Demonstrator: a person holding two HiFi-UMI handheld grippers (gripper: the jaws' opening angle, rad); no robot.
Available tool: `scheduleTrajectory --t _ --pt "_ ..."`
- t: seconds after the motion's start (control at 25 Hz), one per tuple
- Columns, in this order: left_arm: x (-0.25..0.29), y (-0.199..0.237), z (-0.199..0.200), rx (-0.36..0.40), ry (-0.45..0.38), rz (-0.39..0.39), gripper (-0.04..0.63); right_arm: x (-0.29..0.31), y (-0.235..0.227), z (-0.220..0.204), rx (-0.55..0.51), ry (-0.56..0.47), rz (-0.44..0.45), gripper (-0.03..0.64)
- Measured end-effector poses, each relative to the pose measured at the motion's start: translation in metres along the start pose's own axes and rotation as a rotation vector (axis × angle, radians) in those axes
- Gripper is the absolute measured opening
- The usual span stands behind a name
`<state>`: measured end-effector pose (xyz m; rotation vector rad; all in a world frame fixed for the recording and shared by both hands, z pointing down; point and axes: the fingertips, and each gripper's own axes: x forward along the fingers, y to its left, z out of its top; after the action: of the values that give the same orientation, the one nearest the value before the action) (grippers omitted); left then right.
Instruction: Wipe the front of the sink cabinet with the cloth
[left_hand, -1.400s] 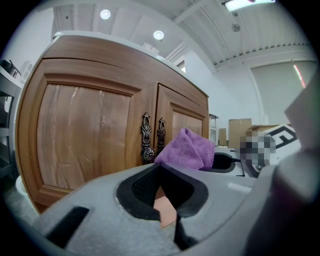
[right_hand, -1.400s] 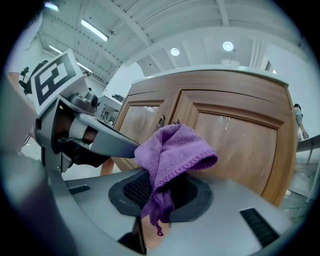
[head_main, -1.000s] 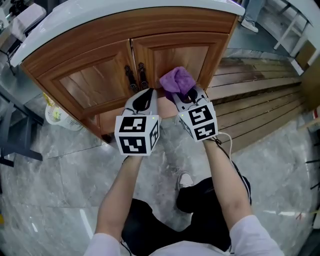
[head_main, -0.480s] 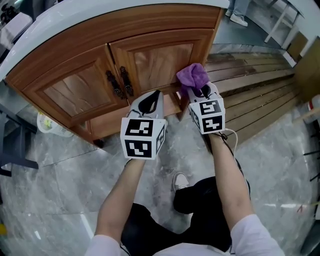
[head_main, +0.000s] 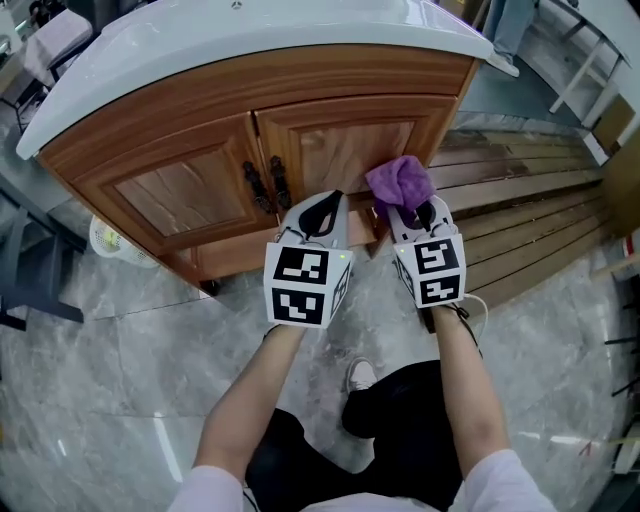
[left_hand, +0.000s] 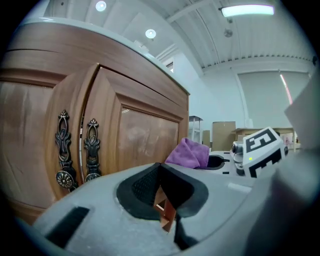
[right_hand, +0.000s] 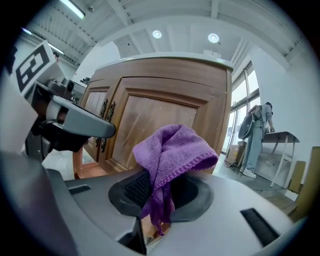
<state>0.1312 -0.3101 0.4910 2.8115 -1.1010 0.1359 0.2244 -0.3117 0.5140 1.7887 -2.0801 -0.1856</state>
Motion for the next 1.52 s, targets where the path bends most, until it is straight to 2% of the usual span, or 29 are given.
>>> scheduleTrajectory --t 0.12,0.28,0.6,0.84,1.0,1.24,1.52 --pt "0.002 0.004 0.012 -0.03 0.017 0.008 0.005 -0.005 0.01 0.02 0.012 -0.011 0.048 0.073" --pt "-0.006 0.008 0.022 -0.093 0.091 0.034 0.005 -0.013 0.023 0.044 0.082 0.018 0.126 0.073" --pt "-0.055 0.001 0.113 -0.12 0.151 0.077 0.005 -0.051 0.03 0.147 0.148 0.048 0.223 0.072" --pt "-0.114 -0.003 0.197 -0.135 0.148 0.128 0.005 -0.092 0.038 0.24 0.167 0.025 0.279 0.074" --pt "-0.158 -0.015 0.247 -0.106 0.166 0.158 0.005 -0.13 0.047 0.299 0.178 0.013 0.314 0.074" --pt "-0.228 -0.042 0.326 -0.114 0.129 0.199 0.005 -0.199 0.064 0.386 0.195 -0.019 0.375 0.072" --pt "-0.303 -0.067 0.389 -0.135 0.087 0.251 0.005 -0.269 0.085 0.46 0.215 -0.054 0.434 0.072"
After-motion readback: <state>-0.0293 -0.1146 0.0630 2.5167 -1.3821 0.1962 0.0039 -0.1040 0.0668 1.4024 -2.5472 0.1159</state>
